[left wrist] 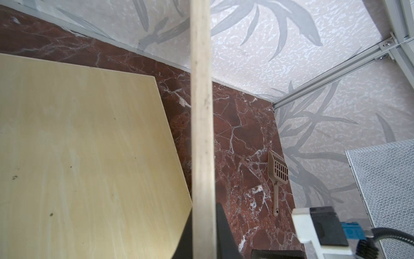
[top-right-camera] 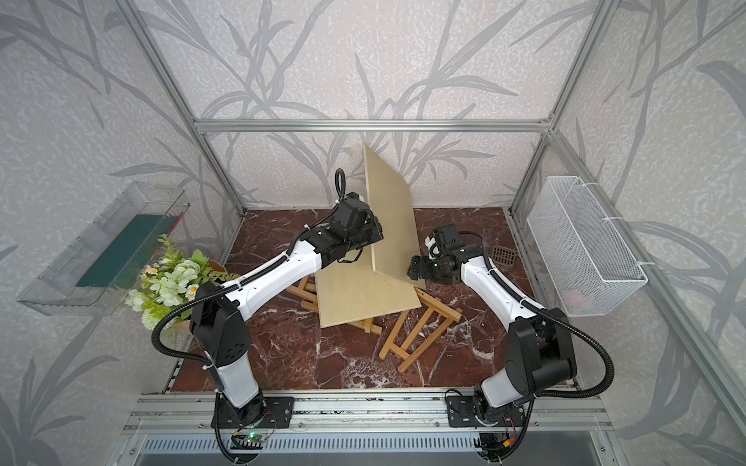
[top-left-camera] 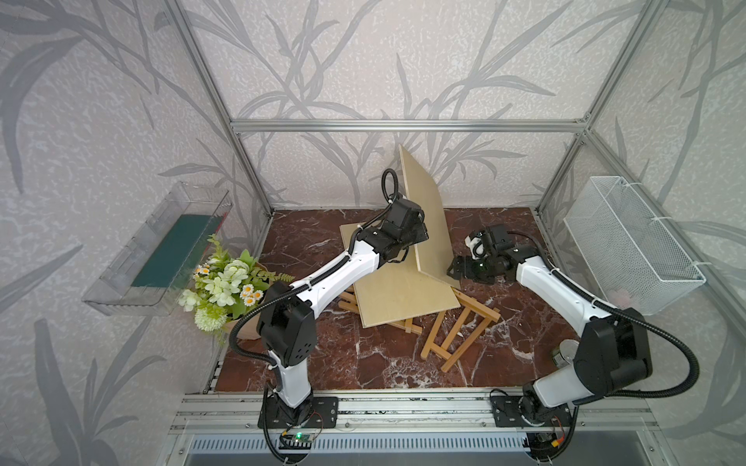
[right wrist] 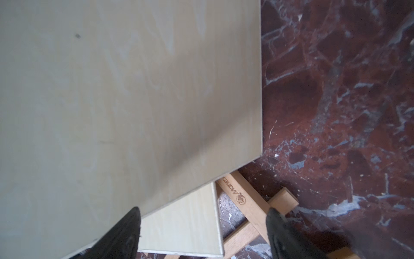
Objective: Assemble the easel
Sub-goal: Adjust the easel at the center of the board.
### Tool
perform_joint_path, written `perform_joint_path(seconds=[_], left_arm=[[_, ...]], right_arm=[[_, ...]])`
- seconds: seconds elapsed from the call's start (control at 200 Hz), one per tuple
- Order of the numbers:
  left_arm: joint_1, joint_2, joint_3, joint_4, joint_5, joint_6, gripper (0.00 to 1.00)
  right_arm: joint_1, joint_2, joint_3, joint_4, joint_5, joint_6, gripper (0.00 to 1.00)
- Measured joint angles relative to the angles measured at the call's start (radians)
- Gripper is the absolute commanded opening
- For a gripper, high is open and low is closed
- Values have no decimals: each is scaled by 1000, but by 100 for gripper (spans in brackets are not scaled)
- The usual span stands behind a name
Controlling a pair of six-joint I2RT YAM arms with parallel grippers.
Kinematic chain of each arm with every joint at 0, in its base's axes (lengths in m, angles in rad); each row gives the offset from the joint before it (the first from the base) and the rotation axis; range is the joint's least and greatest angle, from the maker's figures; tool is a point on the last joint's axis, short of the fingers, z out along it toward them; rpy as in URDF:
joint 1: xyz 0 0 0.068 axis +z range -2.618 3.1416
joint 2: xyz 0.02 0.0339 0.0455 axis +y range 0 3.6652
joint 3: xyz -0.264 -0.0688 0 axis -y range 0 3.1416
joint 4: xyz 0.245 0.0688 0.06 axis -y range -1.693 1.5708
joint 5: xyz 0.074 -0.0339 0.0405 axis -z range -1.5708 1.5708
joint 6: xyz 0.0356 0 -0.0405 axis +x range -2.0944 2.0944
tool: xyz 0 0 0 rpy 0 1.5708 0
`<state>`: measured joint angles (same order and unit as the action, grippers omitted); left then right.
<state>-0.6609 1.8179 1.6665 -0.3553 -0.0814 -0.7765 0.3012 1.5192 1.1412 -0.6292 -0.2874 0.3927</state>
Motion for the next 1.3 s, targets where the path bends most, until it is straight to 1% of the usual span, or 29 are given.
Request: perform_joint_path(seconds=[0.115,0.235,0.45,0.615,0.8,0.985,1.08,1.145,1.26,1.3], left_arm=[[2,-5,8,-26,-9,3,0],[5,-14,8,-42,-17,10,0],[11,-16,36,-79,-23,35,0],[18,-16,50,-105,-26,54,0],[28,-18,51,-115,-27,52,0],[31,-31,32,-111,-32,50,0],[37,-40,14,-106,-33,43,0],[43,-48,-2,-101,-33,39,0],[53,-61,-15,-107,-33,35,0],[55,-65,-20,-109,-35,32,0]], right_arm=[[9,-16,-50,-25,3,-2,84],[22,-17,-69,-52,4,-9,83],[54,-32,-140,-61,-34,-6,82],[81,-26,-193,-21,-94,30,82],[83,53,-196,63,-137,80,83],[48,106,-175,112,-166,118,83],[14,119,-174,134,-166,135,84],[-16,125,-174,141,-151,139,84],[-81,158,-183,123,-47,138,85],[-101,164,-185,119,-58,132,85]])
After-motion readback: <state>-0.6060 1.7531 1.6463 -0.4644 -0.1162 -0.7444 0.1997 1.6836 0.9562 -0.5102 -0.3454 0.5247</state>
